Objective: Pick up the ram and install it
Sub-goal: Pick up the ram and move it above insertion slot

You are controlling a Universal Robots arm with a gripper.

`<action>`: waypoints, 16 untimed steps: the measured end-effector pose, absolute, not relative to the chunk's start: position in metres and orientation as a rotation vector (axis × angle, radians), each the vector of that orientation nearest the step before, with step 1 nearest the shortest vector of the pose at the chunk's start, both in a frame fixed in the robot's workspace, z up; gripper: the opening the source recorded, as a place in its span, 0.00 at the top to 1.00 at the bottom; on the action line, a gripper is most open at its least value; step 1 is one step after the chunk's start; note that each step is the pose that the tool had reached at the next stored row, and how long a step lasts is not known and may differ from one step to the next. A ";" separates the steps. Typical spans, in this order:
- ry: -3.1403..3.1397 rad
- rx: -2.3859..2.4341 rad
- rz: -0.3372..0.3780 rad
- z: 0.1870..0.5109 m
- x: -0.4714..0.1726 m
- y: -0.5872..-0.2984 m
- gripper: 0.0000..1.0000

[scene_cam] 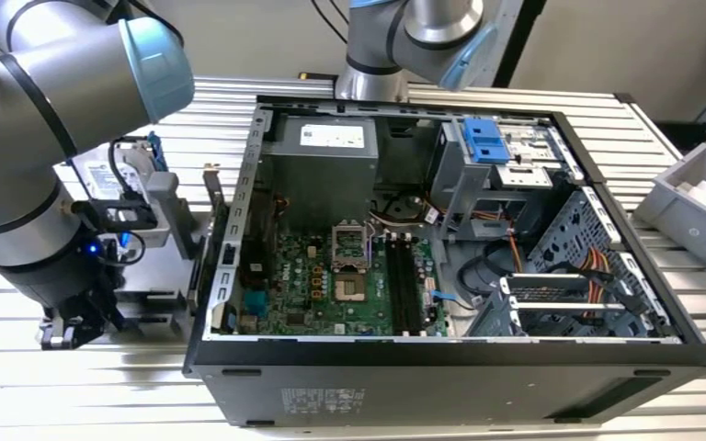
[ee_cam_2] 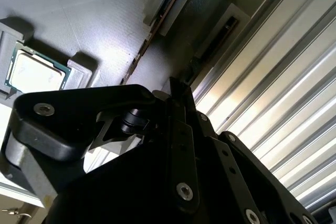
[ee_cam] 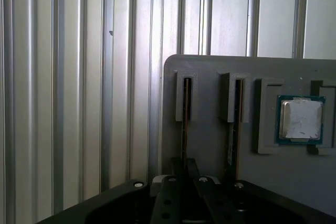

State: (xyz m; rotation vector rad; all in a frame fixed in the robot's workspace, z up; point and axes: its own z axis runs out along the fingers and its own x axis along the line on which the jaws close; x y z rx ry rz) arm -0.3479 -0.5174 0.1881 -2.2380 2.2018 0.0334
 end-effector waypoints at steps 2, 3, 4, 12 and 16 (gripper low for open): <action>2.202 -2.238 0.033 0.188 -0.348 -0.517 1.00; 2.202 -2.238 0.033 0.188 -0.348 -0.517 1.00; 2.202 -2.238 0.033 0.188 -0.348 -0.517 1.00; 2.202 -2.238 0.033 0.187 -0.348 -0.517 1.00; 2.202 -2.238 0.033 0.187 -0.348 -0.517 1.00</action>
